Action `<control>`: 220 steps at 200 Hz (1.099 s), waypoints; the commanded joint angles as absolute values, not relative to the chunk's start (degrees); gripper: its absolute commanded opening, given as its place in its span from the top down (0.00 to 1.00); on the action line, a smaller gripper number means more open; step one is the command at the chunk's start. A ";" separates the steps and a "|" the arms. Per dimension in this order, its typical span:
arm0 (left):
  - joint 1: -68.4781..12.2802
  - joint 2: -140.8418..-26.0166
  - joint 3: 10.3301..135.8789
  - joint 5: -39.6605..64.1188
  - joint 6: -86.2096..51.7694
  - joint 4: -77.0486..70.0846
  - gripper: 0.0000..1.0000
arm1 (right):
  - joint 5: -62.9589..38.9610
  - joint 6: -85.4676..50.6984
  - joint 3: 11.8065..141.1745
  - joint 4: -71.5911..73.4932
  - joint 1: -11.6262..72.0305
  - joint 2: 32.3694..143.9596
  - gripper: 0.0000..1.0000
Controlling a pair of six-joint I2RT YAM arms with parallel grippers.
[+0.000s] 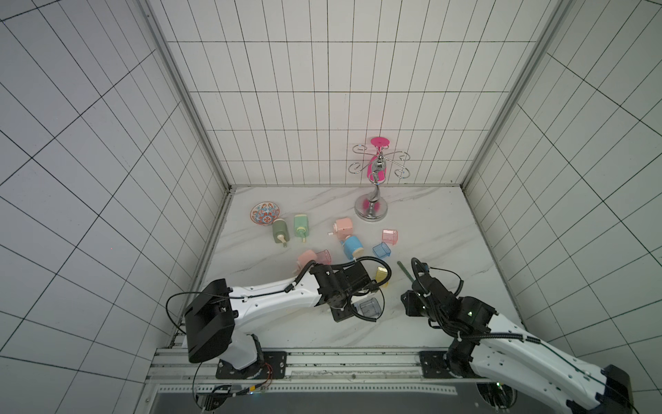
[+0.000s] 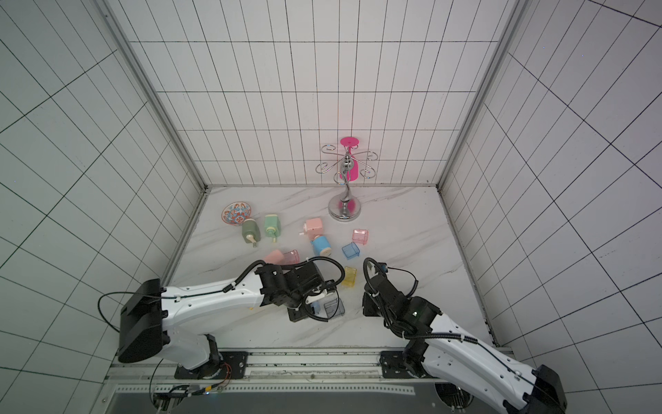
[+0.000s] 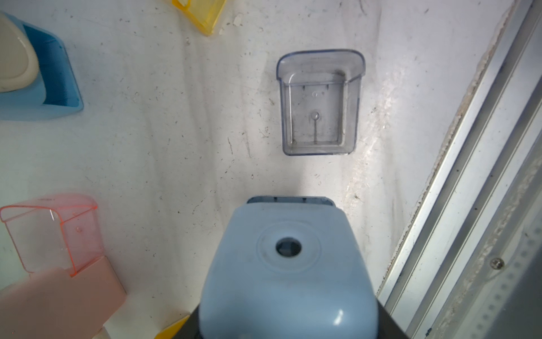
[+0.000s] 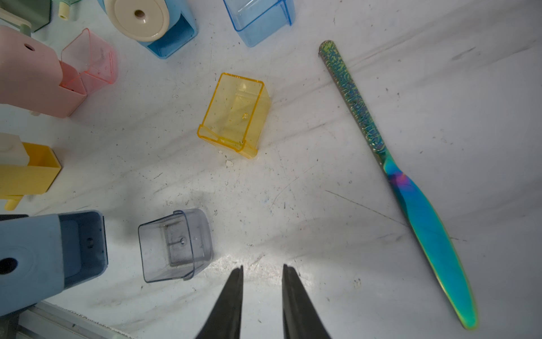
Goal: Put the tray back into the pencil sharpener
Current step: Place the pencil sharpener at the center of the board.
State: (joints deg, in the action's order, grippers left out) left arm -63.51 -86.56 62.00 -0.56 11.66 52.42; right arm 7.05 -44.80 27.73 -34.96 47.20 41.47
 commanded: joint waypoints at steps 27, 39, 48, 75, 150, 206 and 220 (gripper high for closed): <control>-64.59 -92.03 65.49 1.90 16.69 52.85 0.65 | -6.98 -47.49 23.39 -26.09 43.49 42.46 0.73; -64.73 -94.28 67.13 1.45 16.06 54.10 0.64 | -8.24 -47.62 22.86 -24.88 43.11 43.02 0.73; -64.90 -95.81 68.20 1.03 15.54 55.00 0.63 | -8.79 -47.50 22.53 -24.44 42.77 43.37 0.73; -65.22 -98.81 70.28 -0.63 14.09 56.07 0.61 | -9.79 -47.38 21.68 -23.65 42.09 43.42 0.73; -65.57 -99.18 69.77 -2.06 12.73 54.46 0.28 | -15.74 -48.16 18.13 -18.16 38.64 44.36 0.70; -65.56 -97.50 67.91 -1.14 12.40 52.16 0.18 | -17.76 -47.81 17.53 -16.66 37.36 45.44 0.69; -65.48 -96.74 67.20 -1.23 11.91 51.85 0.16 | -18.35 -47.87 17.24 -15.65 37.16 45.74 0.68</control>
State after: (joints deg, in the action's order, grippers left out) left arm -65.25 -99.15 68.47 -1.63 12.29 53.74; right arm -16.71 -47.48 18.90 -17.80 37.85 45.41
